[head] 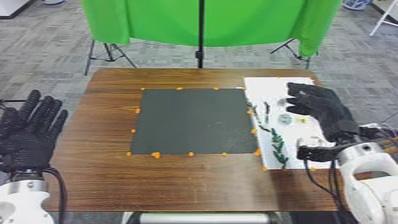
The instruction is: Arrange flowers
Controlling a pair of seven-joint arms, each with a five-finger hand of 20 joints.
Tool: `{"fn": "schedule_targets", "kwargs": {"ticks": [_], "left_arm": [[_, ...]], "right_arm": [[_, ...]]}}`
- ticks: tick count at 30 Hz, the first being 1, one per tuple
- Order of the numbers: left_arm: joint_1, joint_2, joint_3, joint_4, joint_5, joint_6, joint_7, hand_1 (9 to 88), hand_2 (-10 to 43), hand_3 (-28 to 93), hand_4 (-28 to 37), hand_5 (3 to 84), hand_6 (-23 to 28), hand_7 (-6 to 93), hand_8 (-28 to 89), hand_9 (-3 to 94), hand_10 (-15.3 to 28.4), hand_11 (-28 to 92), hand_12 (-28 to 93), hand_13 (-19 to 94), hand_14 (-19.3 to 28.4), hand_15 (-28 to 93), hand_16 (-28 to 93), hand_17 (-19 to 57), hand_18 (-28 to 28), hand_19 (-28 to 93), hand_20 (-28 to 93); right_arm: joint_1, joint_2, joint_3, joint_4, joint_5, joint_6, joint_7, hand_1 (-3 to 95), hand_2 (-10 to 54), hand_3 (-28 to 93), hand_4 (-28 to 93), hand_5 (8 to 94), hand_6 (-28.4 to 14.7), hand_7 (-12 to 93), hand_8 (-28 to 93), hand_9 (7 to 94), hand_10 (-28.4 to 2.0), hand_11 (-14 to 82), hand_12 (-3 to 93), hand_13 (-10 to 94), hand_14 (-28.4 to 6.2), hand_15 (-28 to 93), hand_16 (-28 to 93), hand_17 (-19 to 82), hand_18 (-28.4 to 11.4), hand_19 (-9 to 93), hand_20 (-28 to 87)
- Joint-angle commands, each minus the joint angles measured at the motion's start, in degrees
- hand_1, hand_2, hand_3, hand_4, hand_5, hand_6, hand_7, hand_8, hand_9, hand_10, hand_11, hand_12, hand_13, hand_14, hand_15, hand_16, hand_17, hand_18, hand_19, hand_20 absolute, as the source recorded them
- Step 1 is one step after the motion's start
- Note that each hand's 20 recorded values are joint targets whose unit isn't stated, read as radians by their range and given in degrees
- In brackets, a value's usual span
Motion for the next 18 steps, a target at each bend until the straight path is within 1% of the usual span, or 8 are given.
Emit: {"fn": "schedule_targets", "kwargs": {"ticks": [1, 4, 7, 10, 12, 15, 17, 18], "left_arm": [[0.52, 0.35, 0.11, 0.03, -0.05, 0.23, -0.40, 22.9, 11.0, 78, -28.3, 42.2, 5.9, 6.8, -9, 35.7, 12.1, 10, 7, 30, 9.3, 9, -3, -2.8, 11.3, 25, 12], [0.17, 0.03, 0.37, 0.05, 0.05, 0.26, -0.57, 22.9, 11.0, 79, -28.3, 42.2, 5.9, 6.7, -9, 35.8, 12.2, 10, 7, 30, 9.3, 9, -3, -2.8, 11.3, 25, 12], [-0.92, 0.41, 0.83, 0.48, 0.06, 0.34, -1.27, 22.9, 11.0, 79, -28.3, 42.2, 5.9, 6.8, -9, 35.8, 12.2, 10, 7, 30, 9.5, 9, -2, -2.8, 11.3, 25, 12], [-0.66, 0.31, 0.93, 0.30, 0.20, 0.50, -1.42, 22.9, 11.0, 79, -28.3, 42.2, 6.0, 6.8, -9, 35.9, 12.2, 10, 7, 30, 9.5, 9, -2, -2.9, 11.3, 25, 12], [-0.19, -0.06, 0.98, 0.02, -0.23, 1.22, -1.61, 22.9, 11.0, 79, -28.3, 42.3, 6.0, 7.0, -9, 35.9, 12.2, 10, 7, 31, 9.6, 9, -2, -2.9, 11.3, 25, 12], [-0.52, 0.28, 1.08, -0.02, 0.13, 1.09, -1.06, 22.9, 11.1, 79, -28.3, 42.4, 6.0, 7.1, -9, 36.0, 12.3, 11, 7, 31, 9.6, 9, -2, -2.9, 11.3, 25, 12], [-0.51, 0.60, 1.19, -0.02, -0.16, 1.16, -0.94, 23.1, 11.4, 78, -28.3, 42.4, 6.0, 7.3, -9, 36.1, 12.3, 11, 7, 31, 9.6, 9, -2, -2.9, 11.3, 25, 12], [-0.03, 0.82, 1.22, -0.31, -0.56, 1.56, -0.31, 23.2, 11.6, 78, -28.3, 42.4, 6.0, 7.3, -9, 36.1, 12.2, 11, 7, 31, 9.6, 9, -2, -2.9, 11.3, 26, 12]], "right_arm": [[-1.75, 3.33, -2.04, -2.21, -20.11, 6.12, 8.01, 23.0, -9.5, 78, -28, 49.5, -7.5, 10, -10, 48.2, -15.0, 7.3, 12.4, 48, -14.2, 17, 22, 20, -17.6, 51, 25], [0.24, 6.04, -6.96, -0.35, -30.41, 8.13, 12.71, 24.7, -9.5, 76, -28, 53.0, -7.7, 10, -10, 53.4, -15.5, 10.7, 14.3, 53, -14.1, 28, 22, 22, -18.2, 57, 26], [-0.50, 6.00, -7.64, 0.75, -36.86, 7.01, 12.92, 25.5, -9.5, 74, -28, 56.2, -7.3, 12, -10, 58.2, -16.6, 15.7, 16.9, 55, -14.1, 37, 21, 23, -19.5, 63, 27], [-0.44, 7.06, -8.94, 2.42, -41.54, 3.98, 12.78, 26.8, -9.5, 69, -28, 61.4, -6.3, 15, -11, 62.1, -16.8, 23.7, 20.2, 58, -13.9, 46, 22, 25, -20.5, 68, 30], [-0.31, 7.96, -10.05, 3.22, -43.94, 0.70, 13.15, 31.3, -9.5, 59, -28, 64.7, -5.3, 18, -11, 65.4, -17.1, 28.1, 22.2, 59, -14.2, 52, 23, 26, -21.5, 72, 33], [0.45, 9.54, -12.44, 4.49, -48.49, -1.39, 13.34, 39.5, -9.5, 42, -28, 68.2, -4.8, 20, -11, 69.3, -17.5, 30.0, 24.2, 62, -14.5, 56, 23, 28, -22.4, 75, 35], [0.57, 10.23, -14.04, 4.69, -50.18, -4.95, 14.62, 40.5, -9.5, 39, -28, 69.0, -4.6, 21, -11, 70.1, -17.6, 30.7, 24.7, 62, -14.4, 57, 23, 28, -22.5, 76, 36], [0.62, 10.48, -14.93, 5.05, -50.23, -5.73, 14.96, 38.1, -9.5, 45, -28, 70.1, -4.3, 21, -11, 70.7, -17.6, 31.1, 24.9, 63, -14.5, 57, 24, 28, -22.7, 76, 37]]}}
